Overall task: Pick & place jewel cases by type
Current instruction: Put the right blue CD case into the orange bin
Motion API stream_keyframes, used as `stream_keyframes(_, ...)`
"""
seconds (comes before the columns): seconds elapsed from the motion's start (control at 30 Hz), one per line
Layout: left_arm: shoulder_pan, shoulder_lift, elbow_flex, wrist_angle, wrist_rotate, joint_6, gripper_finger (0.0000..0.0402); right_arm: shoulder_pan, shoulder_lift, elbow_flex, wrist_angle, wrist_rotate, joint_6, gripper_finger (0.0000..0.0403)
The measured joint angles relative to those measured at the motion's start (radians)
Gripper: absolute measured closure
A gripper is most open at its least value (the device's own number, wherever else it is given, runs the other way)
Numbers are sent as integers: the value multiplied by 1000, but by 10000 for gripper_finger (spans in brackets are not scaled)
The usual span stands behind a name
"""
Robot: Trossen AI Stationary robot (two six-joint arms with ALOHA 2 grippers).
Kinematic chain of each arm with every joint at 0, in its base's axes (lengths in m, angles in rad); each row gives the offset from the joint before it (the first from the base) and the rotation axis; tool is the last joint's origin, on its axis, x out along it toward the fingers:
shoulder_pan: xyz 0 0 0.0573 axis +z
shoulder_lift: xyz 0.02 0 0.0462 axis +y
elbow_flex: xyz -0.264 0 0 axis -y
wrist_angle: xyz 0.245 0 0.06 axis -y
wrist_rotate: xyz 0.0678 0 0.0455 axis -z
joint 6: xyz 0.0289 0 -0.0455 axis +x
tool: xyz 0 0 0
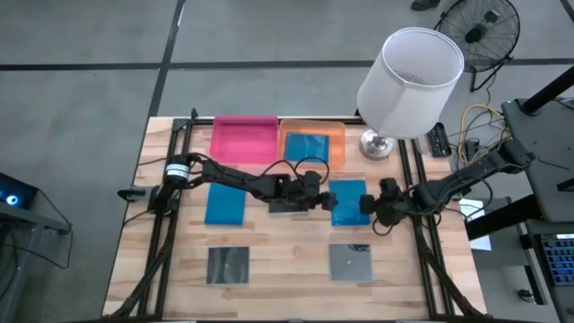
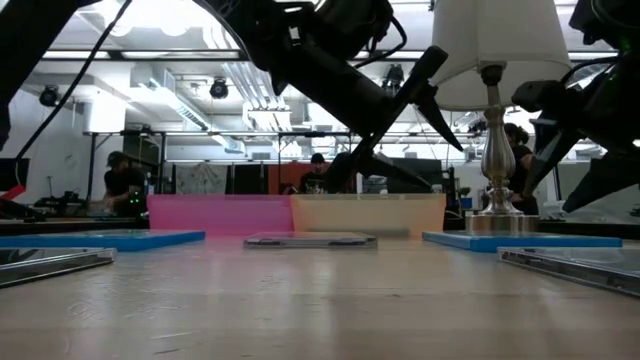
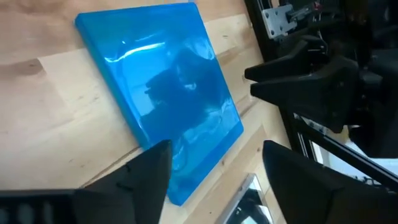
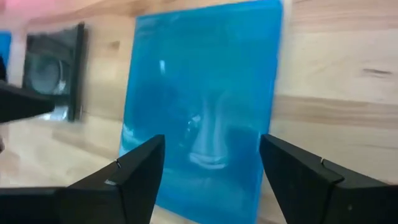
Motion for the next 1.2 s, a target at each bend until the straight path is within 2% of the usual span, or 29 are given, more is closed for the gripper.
stream_keyframes(0.13,4,0,0,0,0,0,146,0,5,-4,-21,21,36,176)
stream_keyframes(0.63,8,7,-17,-2,0,0,144,0,6,-7,-96,20,121,312)
stream_keyframes(1.2,9,7,-29,-1,1,-19,145,0,6,-11,-100,16,159,375)
